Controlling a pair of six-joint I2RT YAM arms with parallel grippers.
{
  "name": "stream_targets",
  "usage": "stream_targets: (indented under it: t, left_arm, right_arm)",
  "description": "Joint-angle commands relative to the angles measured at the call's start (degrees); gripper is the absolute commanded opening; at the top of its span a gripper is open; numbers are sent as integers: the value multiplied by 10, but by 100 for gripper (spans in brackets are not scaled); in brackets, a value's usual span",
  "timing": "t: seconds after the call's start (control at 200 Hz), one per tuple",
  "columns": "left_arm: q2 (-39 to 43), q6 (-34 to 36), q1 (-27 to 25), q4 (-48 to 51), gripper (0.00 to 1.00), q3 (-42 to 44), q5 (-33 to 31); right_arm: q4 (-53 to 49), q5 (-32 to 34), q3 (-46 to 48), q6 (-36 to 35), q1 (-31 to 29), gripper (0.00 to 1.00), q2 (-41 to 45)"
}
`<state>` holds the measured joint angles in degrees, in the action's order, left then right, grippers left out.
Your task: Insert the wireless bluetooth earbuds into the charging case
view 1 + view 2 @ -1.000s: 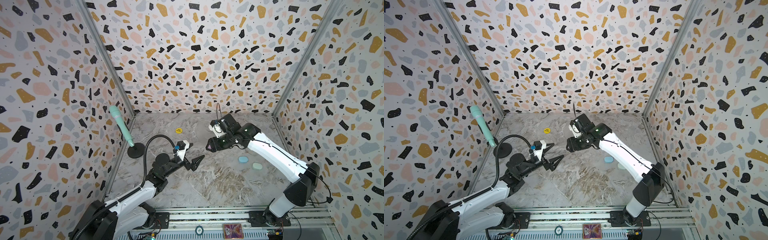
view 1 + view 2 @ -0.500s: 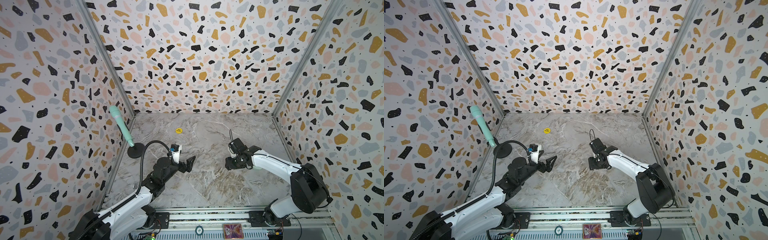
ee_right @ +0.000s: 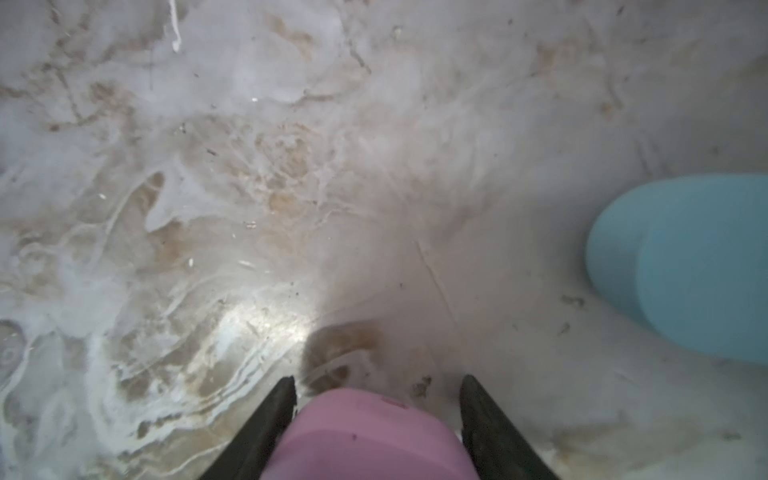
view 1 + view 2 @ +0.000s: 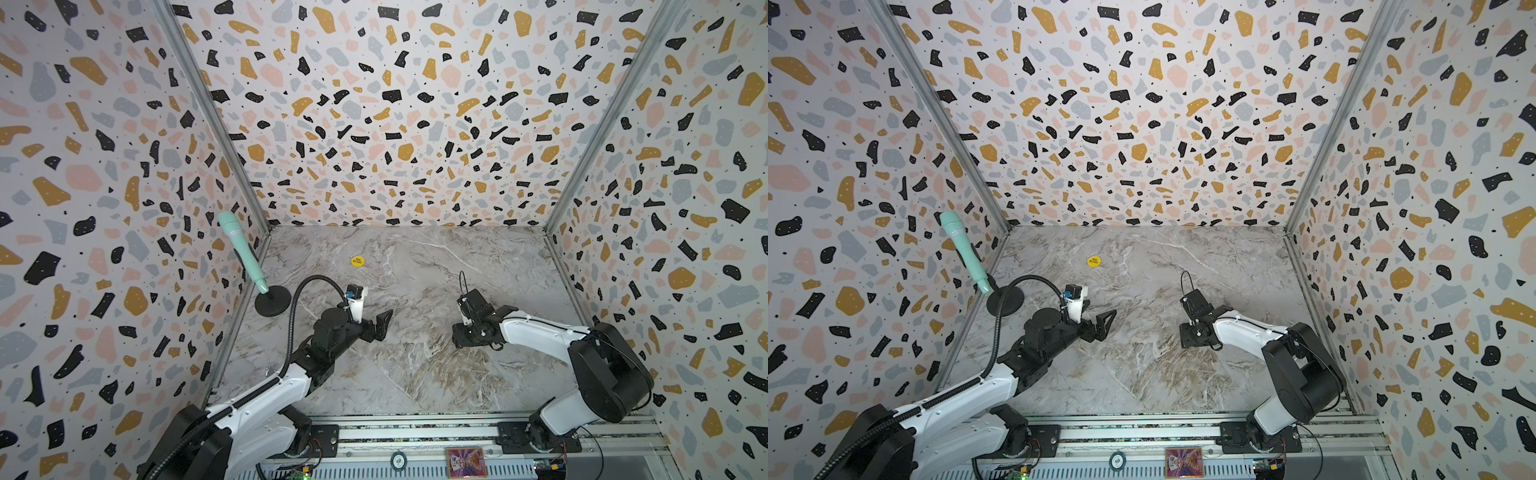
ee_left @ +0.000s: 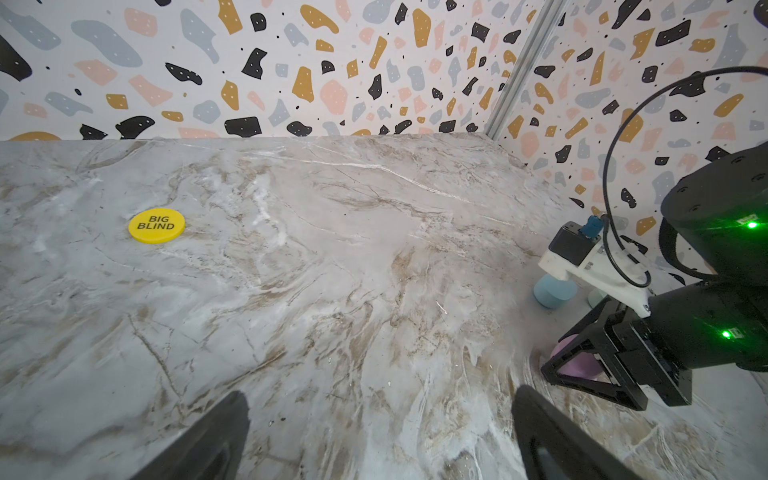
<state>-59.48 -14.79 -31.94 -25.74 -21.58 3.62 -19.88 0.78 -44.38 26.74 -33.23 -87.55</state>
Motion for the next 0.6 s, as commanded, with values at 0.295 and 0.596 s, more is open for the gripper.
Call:
stream_targets:
  t: [0.295, 0.596]
  left_arm:
    - [-6, 8, -2, -8, 100, -31, -48]
    - [27, 27, -1, 13, 100, -26, -127]
  right_arm:
    - [-2, 10, 0, 0, -1, 77, -10]
    - [-43, 18, -32, -5, 0, 95, 46]
